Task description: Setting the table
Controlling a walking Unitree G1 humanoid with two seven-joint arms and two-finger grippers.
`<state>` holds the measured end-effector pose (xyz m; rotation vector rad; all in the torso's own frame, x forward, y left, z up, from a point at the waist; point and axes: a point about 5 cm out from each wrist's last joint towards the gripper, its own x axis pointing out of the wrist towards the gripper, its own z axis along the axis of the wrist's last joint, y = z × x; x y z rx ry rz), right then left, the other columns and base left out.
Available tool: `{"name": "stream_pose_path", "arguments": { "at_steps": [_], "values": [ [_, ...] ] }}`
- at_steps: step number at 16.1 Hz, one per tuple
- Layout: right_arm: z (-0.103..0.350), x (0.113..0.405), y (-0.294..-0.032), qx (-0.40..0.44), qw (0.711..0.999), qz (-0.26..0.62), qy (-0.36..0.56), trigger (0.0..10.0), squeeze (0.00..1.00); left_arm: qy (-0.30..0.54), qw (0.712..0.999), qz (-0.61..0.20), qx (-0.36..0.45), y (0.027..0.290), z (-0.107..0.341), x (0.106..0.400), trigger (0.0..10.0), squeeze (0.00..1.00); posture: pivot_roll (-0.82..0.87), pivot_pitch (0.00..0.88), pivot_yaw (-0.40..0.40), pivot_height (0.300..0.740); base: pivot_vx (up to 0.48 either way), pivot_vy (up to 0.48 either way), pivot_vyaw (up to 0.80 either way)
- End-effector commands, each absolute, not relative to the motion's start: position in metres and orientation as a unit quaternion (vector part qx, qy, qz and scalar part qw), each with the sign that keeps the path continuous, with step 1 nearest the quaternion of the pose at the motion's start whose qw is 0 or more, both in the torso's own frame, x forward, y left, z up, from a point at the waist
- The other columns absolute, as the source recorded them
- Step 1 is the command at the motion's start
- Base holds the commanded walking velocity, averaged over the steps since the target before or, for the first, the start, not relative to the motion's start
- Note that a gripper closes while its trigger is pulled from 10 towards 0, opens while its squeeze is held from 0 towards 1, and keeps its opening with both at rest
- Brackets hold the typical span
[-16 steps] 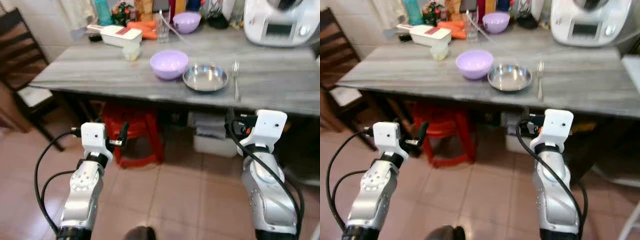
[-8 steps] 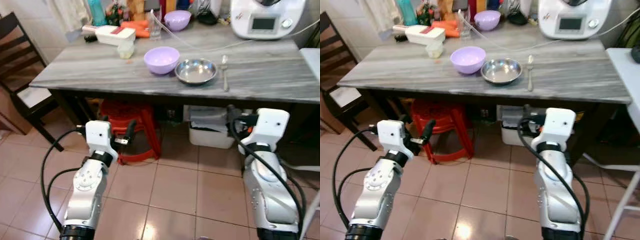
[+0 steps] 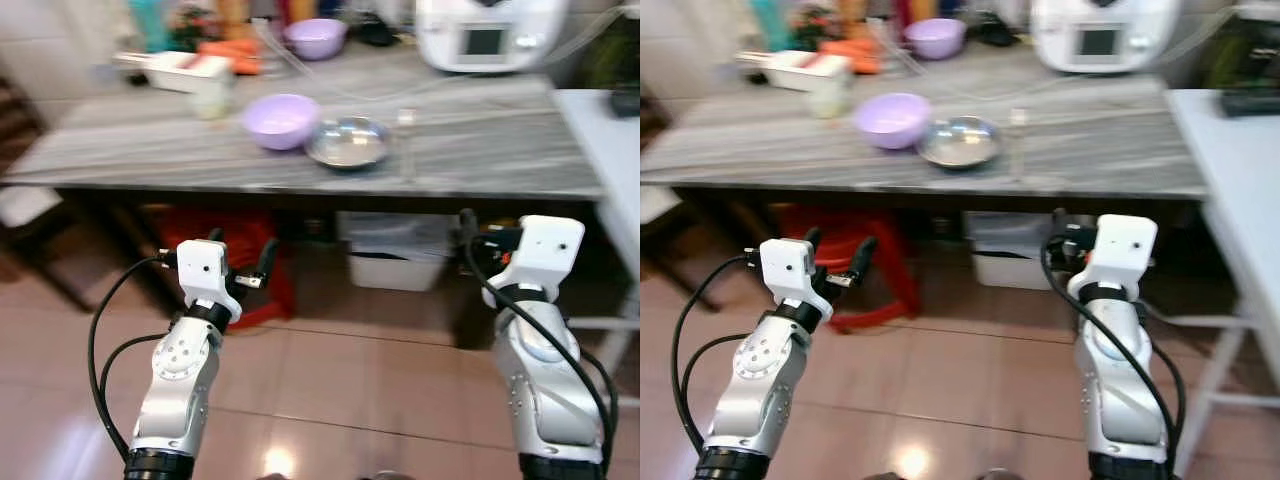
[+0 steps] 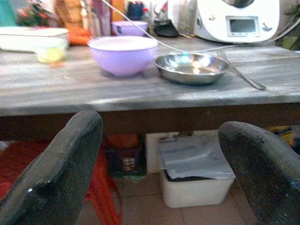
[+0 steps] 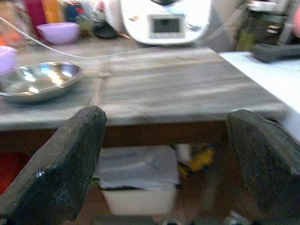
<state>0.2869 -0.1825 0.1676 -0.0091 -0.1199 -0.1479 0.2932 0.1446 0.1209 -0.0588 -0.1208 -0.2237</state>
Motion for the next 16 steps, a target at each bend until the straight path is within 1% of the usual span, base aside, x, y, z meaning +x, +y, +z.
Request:
{"name": "stream_pose_path", "arguments": {
  "at_steps": [1,8,14,16],
  "values": [
    [0.1667,0.2881,-0.1772,-0.001,0.996,-0.064,-0.057,10.0,0.0,-0.059,0.992,-0.11,-0.027,0.1479,0.1195,0.2917,10.0,0.0,-0.09,0.103,0.093,0.74,0.0,-0.394,0.0],
    [0.1669,0.2887,-0.1812,-0.001,0.996,-0.065,-0.057,10.0,0.0,-0.059,0.992,-0.112,-0.029,0.147,0.1195,0.2917,10.0,0.0,-0.09,0.103,0.093,0.74,0.0,-0.388,0.0],
    [0.1677,0.289,-0.1827,-0.002,0.996,-0.066,-0.059,10.0,0.0,-0.06,0.991,-0.114,-0.033,0.145,0.1204,0.2921,10.0,0.0,-0.1,0.109,0.092,0.74,0.0,-0.378,-0.65],
    [0.1677,0.289,-0.1836,-0.002,0.996,-0.066,-0.059,10.0,0.0,-0.061,0.991,-0.115,-0.033,0.1445,0.1207,0.2925,10.0,0.0,-0.1,0.109,0.092,0.74,0.0,-0.375,0.0]
  ]
}}
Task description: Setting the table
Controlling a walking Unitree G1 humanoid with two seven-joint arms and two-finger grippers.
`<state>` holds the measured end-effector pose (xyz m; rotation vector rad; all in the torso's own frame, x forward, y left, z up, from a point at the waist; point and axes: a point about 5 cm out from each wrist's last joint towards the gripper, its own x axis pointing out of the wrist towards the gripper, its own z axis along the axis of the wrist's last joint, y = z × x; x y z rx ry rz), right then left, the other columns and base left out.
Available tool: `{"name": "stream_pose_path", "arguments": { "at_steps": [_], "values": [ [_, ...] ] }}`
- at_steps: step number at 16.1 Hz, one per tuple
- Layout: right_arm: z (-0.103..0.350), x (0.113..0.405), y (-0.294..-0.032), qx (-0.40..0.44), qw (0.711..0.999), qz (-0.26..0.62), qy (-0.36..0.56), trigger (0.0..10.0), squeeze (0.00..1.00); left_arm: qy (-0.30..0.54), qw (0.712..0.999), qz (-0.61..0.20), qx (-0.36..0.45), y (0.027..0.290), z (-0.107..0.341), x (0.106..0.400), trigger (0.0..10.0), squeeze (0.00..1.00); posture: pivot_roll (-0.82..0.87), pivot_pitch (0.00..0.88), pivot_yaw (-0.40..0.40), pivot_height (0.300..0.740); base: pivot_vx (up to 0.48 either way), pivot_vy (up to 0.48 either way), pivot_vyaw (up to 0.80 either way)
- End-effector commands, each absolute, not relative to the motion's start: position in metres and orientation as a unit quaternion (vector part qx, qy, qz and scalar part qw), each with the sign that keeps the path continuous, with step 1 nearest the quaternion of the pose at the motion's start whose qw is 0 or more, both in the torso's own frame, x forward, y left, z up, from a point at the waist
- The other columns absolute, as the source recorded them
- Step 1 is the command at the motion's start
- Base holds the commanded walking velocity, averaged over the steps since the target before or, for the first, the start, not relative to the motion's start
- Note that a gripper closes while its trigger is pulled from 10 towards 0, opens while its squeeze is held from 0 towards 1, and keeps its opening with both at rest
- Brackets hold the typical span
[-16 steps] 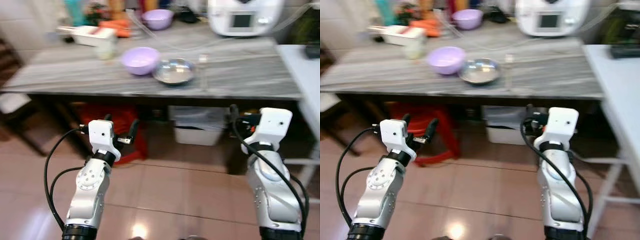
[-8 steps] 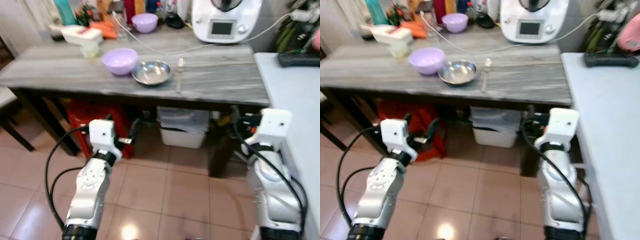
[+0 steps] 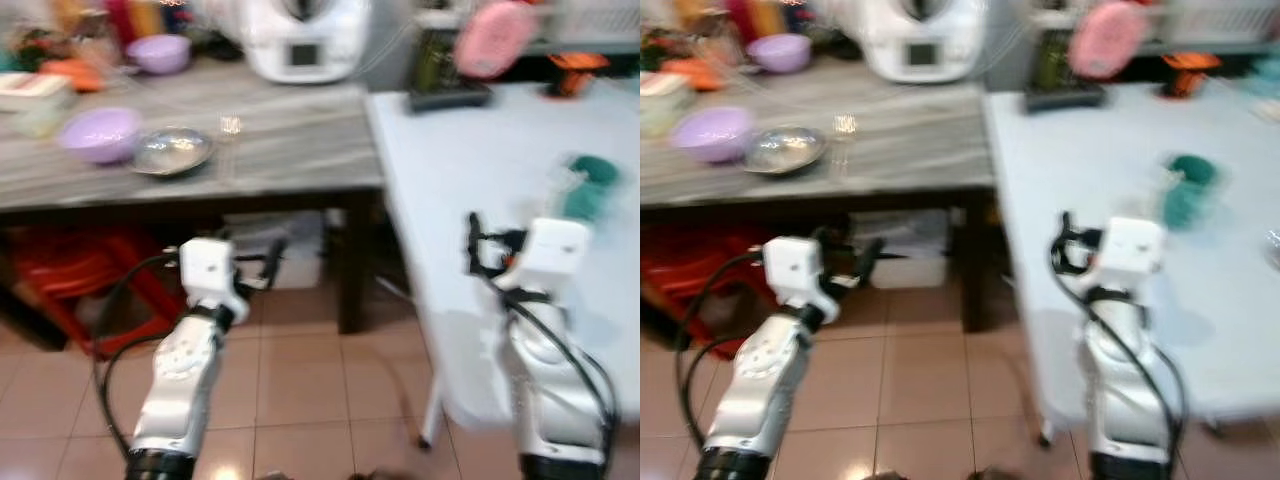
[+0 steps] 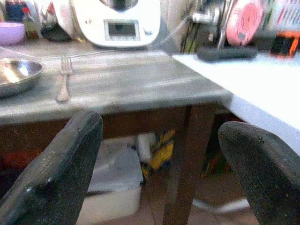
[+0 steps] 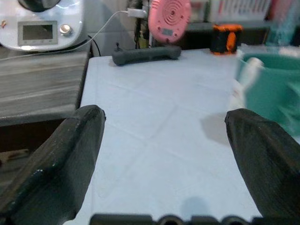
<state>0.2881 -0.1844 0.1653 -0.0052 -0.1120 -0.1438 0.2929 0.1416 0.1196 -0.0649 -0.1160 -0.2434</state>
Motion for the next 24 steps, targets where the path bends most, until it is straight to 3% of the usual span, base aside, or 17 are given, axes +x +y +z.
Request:
{"name": "stream_pose_path", "arguments": {
  "at_steps": [1,18,24],
  "values": [
    [0.168,0.289,-0.184,-0.002,0.996,-0.066,-0.06,10.0,0.0,-0.062,0.991,-0.115,-0.034,0.144,0.122,0.293,10.0,0.0,-0.1,0.109,0.092,0.74,0.0,-0.375,0.0],
    [0.171,0.289,-0.18,0.001,0.996,-0.053,-0.068,10.0,0.0,-0.063,0.99,-0.12,-0.036,0.136,0.124,0.296,10.0,0.0,-0.1,0.114,0.098,0.74,0.0,-0.443,0.0],
    [0.166,0.288,-0.172,-0.004,0.998,-0.023,-0.056,10.0,0.0,-0.054,0.99,-0.123,-0.046,0.137,0.12,0.296,10.0,0.0,-0.1,0.116,0.097,0.74,0.0,0.0,0.0]
  ]
}}
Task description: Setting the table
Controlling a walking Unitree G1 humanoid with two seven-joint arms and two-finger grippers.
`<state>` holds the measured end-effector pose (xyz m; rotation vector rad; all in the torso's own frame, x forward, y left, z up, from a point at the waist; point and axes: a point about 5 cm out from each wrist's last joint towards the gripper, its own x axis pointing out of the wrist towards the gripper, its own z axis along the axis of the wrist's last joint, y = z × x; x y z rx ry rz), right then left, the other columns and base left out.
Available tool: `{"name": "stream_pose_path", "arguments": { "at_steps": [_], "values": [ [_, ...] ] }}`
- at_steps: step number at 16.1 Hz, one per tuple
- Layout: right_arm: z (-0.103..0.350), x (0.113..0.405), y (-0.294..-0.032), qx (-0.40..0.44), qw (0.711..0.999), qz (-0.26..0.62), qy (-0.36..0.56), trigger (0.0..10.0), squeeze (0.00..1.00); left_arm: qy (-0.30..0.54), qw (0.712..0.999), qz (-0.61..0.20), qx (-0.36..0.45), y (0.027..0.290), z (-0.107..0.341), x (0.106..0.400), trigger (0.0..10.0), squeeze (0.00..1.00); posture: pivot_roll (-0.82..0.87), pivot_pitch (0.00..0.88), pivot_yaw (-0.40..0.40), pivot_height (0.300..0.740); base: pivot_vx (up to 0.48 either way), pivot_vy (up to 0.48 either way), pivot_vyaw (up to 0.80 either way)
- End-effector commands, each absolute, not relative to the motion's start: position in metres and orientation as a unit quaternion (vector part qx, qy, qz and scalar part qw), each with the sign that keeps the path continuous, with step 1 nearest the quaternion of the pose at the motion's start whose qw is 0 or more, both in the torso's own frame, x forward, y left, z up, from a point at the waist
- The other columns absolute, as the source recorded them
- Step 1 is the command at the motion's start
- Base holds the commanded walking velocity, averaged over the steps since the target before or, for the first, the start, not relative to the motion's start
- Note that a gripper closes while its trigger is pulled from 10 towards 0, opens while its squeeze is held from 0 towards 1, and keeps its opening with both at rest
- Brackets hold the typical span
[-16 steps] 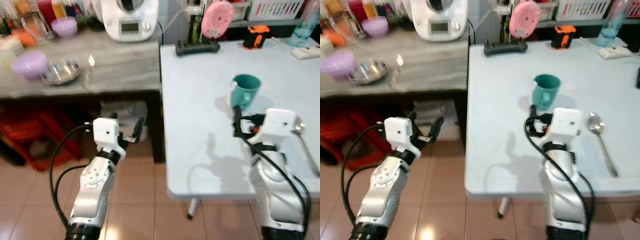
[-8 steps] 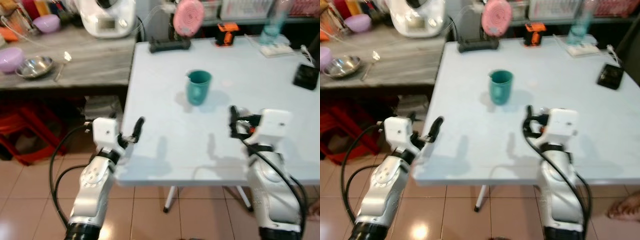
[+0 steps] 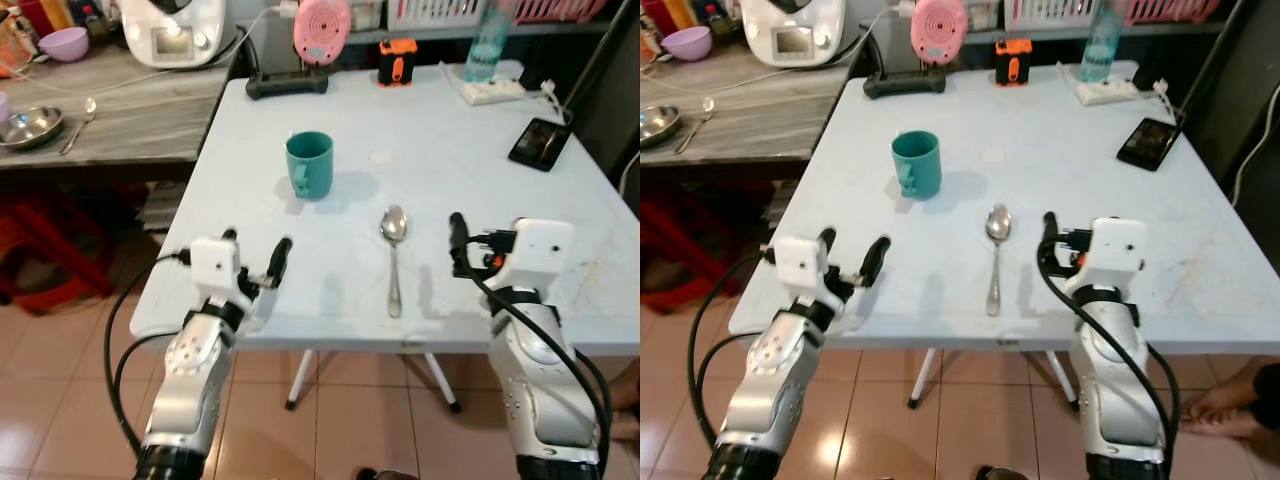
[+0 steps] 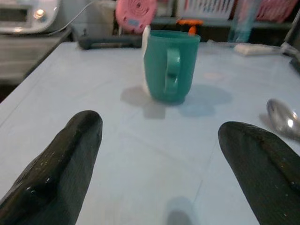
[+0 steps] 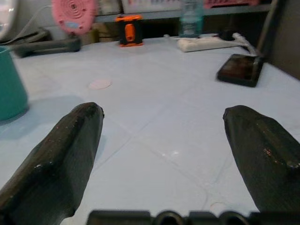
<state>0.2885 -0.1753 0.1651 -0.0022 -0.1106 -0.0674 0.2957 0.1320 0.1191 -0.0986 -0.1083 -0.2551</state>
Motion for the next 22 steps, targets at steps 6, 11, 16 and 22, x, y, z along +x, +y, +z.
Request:
{"name": "stream_pose_path", "arguments": {
  "at_steps": [6,11,16,22],
  "values": [
    [0.163,0.289,-0.173,0.001,0.999,-0.028,-0.047,10.0,0.0,-0.045,0.982,-0.171,-0.066,0.132,0.116,0.29,10.0,0.0,-0.1,0.115,0.093,0.74,0.0,0.0,0.4],
    [0.153,0.295,-0.178,-0.019,0.999,-0.031,-0.002,10.0,0.0,-0.03,0.958,-0.269,-0.097,0.119,0.114,0.281,10.0,0.0,-0.1,0.115,0.093,0.74,0.0,0.0,0.0],
    [0.142,0.304,-0.176,-0.018,0.999,-0.02,0.044,10.0,0.0,-0.021,0.929,-0.352,-0.112,0.105,0.115,0.271,10.0,0.0,-0.1,0.121,0.093,0.74,0.0,0.0,0.0],
    [0.135,0.321,-0.152,-0.015,0.997,0.022,0.075,10.0,0.0,-0.012,0.909,-0.399,-0.122,0.101,0.117,0.265,10.0,0.0,-0.1,0.129,0.096,0.74,0.0,0.0,0.0]
  ]
}}
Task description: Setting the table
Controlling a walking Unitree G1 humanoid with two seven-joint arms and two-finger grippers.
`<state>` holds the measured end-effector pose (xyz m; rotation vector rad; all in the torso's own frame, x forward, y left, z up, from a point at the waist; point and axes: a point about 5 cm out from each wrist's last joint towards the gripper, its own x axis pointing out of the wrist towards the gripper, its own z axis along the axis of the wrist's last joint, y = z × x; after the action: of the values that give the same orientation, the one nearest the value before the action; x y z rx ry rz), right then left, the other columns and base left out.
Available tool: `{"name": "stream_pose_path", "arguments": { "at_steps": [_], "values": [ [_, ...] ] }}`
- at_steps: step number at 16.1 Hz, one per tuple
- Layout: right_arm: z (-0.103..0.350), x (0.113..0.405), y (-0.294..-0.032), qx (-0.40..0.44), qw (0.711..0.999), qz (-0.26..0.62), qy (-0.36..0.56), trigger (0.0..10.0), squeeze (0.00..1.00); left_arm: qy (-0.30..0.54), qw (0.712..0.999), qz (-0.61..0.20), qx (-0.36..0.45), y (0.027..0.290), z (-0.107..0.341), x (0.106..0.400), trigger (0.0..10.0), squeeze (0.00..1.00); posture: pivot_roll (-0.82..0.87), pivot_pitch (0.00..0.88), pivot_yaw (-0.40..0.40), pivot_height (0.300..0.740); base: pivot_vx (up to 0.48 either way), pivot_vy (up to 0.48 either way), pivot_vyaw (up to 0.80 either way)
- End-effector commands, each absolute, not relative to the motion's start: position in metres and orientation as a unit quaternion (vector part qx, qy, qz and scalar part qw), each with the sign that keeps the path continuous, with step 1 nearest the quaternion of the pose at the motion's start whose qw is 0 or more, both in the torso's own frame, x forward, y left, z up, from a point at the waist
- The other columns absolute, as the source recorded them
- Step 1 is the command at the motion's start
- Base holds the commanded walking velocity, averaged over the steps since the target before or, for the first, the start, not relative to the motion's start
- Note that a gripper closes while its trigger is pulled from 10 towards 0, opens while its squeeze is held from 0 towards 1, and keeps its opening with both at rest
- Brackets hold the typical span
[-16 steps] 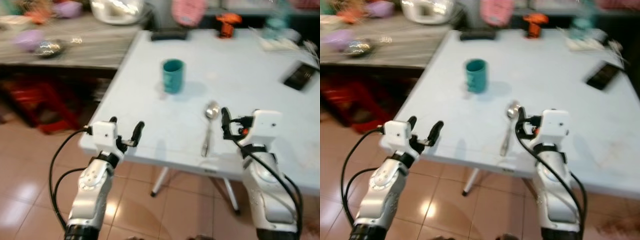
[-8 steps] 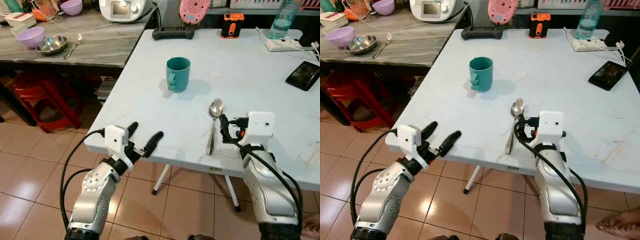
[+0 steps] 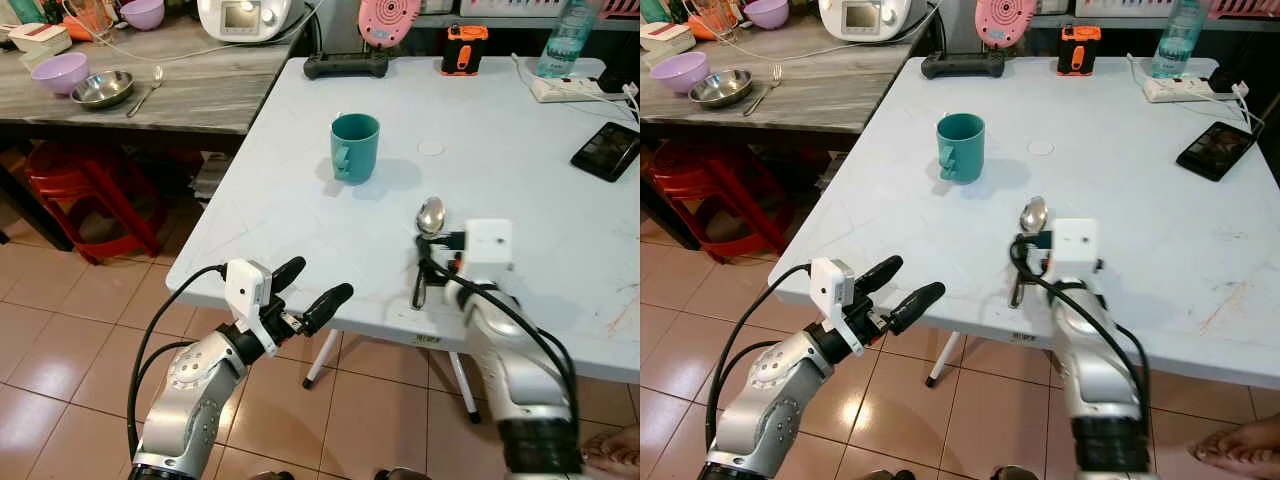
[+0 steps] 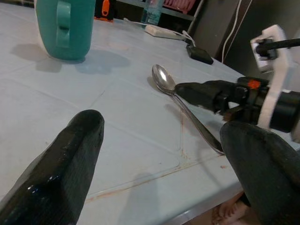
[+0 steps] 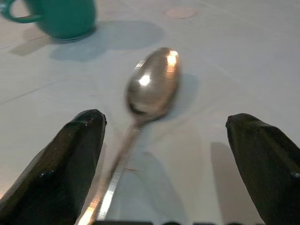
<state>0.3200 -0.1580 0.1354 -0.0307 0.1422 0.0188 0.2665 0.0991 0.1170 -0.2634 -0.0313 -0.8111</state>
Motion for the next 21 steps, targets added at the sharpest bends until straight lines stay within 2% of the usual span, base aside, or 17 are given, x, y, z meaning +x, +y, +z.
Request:
{"name": "stream_pose_path", "arguments": {
  "at_steps": [1,6,7,8,9,10,21],
  "values": [
    [0.135,0.323,-0.149,-0.017,0.996,0.028,0.077,10.0,0.0,-0.012,0.908,-0.4,-0.122,0.101,0.118,0.265,10.0,0.0,-0.1,0.129,0.096,0.74,0.0,0.0,0.0],
    [0.13,0.33,-0.142,-0.021,0.994,0.036,0.098,10.0,0.0,-0.005,0.902,-0.413,-0.126,0.098,0.118,0.261,10.0,0.0,-0.1,0.134,0.098,0.74,0.0,0.0,0.0],
    [0.125,0.33,-0.141,-0.013,0.993,0.039,0.109,4.9,0.0,-0.006,0.898,-0.421,-0.13,0.096,0.119,0.26,10.0,0.0,-0.1,0.137,0.096,0.74,0.0,0.0,0.0],
    [0.123,0.331,-0.141,-0.013,0.993,0.038,0.111,0.9,0.0,-0.004,0.897,-0.423,-0.129,0.096,0.119,0.26,10.0,0.0,-0.1,0.137,0.096,0.74,0.0,0.0,0.0],
    [0.123,0.331,-0.141,-0.013,0.993,0.037,0.112,0.9,0.0,-0.004,0.896,-0.424,-0.129,0.096,0.119,0.26,10.0,0.0,-0.1,0.137,0.096,0.74,0.0,0.0,0.0],
    [0.122,0.331,-0.141,-0.013,0.993,0.037,0.113,0.0,0.0,-0.004,0.896,-0.425,-0.129,0.096,0.119,0.259,10.0,0.0,-0.1,0.138,0.098,0.74,0.0,0.0,0.0],
    [0.113,0.331,-0.152,-0.009,0.99,0.018,0.136,0.0,0.0,0.001,0.883,-0.451,-0.131,0.091,0.12,0.255,10.0,0.0,-0.1,0.141,0.1,0.74,0.0,0.0,0.0]
  ]
}}
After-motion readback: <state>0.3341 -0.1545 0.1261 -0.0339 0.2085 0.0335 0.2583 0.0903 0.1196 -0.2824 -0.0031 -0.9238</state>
